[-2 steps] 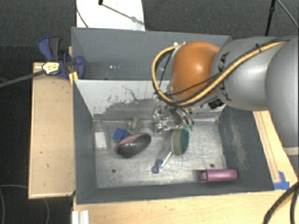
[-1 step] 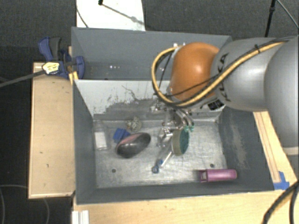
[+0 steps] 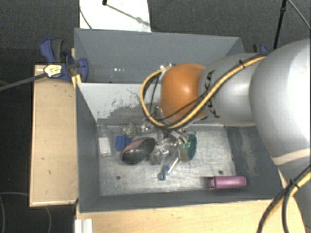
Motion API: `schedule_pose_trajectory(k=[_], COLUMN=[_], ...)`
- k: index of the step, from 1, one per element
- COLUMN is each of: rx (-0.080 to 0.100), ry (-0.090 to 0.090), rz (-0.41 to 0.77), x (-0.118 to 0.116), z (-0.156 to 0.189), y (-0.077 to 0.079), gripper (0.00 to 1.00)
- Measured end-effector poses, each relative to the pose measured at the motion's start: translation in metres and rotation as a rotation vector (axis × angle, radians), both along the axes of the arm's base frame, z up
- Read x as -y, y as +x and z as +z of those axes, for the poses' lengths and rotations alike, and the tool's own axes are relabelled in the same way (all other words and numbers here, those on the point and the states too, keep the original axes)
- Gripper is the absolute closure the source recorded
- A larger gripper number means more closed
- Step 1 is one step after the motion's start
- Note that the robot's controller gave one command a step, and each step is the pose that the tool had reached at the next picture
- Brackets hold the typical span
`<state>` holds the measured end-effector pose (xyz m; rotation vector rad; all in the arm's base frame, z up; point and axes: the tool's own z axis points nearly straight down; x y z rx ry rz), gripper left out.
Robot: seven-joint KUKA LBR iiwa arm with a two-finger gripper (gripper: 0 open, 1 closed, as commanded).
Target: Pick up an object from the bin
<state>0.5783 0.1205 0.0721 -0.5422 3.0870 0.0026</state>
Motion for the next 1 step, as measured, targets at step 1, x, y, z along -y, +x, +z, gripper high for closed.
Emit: schedule_pose_trajectory(k=[1], rx=[0.007], ry=[0.001], rz=[-0.005], x=[0.0008], z=[0.0026], y=[0.0024], gripper=[1.00])
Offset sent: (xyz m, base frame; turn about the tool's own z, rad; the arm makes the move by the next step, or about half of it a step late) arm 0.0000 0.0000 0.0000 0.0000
